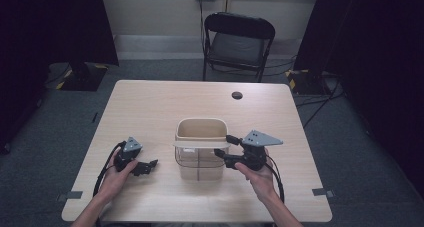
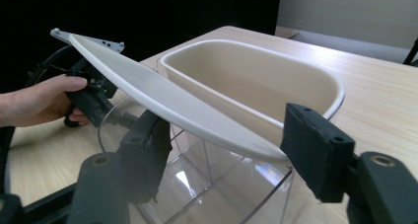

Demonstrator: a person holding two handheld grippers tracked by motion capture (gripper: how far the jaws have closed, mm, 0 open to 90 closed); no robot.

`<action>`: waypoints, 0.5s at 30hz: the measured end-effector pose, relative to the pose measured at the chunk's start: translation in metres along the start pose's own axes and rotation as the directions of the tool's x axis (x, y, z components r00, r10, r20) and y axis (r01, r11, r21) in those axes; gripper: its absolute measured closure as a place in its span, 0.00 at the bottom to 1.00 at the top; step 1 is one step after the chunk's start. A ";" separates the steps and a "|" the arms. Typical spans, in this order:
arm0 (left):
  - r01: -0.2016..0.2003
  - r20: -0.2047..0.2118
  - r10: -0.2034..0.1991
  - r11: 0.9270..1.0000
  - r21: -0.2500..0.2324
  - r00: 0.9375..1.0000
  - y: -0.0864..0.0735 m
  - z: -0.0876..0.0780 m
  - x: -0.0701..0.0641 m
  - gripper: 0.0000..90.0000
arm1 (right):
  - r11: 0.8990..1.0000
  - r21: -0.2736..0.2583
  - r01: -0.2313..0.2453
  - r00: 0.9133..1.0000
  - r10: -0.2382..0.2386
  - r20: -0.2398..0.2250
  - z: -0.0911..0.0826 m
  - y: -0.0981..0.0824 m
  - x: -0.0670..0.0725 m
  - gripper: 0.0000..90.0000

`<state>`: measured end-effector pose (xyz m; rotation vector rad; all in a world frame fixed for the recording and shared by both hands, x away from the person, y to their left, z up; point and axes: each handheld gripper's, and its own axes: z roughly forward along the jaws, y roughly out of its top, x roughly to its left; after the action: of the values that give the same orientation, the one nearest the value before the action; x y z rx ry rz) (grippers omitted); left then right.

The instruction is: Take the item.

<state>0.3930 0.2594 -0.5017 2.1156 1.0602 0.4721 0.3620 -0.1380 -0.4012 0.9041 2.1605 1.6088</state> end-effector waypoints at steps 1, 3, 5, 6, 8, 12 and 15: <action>0.000 0.001 0.000 1.000 0.000 1.000 0.000 0.000 0.000 0.14 | 1.000 0.002 0.000 1.000 0.000 0.002 0.000 0.000 0.000 0.40; 0.001 0.001 -0.001 1.000 0.000 1.000 0.000 0.000 0.000 0.14 | 1.000 0.002 0.000 1.000 0.000 -0.002 0.000 0.000 -0.001 0.41; -0.001 0.000 0.001 1.000 0.001 1.000 0.000 0.000 0.000 0.14 | 1.000 0.003 -0.001 1.000 0.001 -0.001 0.000 0.000 -0.001 0.41; 0.001 0.001 -0.001 1.000 0.000 1.000 0.000 0.000 0.000 0.14 | 1.000 0.006 -0.001 1.000 0.001 0.000 0.000 0.001 -0.001 0.41; 0.000 0.000 0.000 1.000 0.000 1.000 0.000 0.000 0.000 0.14 | 1.000 0.007 -0.002 1.000 0.002 0.001 0.000 0.001 -0.001 0.42; 0.001 0.001 -0.001 1.000 0.000 1.000 0.000 0.000 0.000 0.14 | 1.000 0.004 -0.005 1.000 0.005 -0.003 0.000 0.002 -0.003 0.44; -0.002 0.001 0.002 1.000 0.002 1.000 0.000 0.000 0.000 0.14 | 1.000 0.009 -0.004 1.000 0.004 -0.001 -0.001 0.003 -0.003 0.45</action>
<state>0.3931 0.2596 -0.5016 2.1185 1.0588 0.4714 0.3646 -0.1397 -0.3986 0.9105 2.1702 1.6026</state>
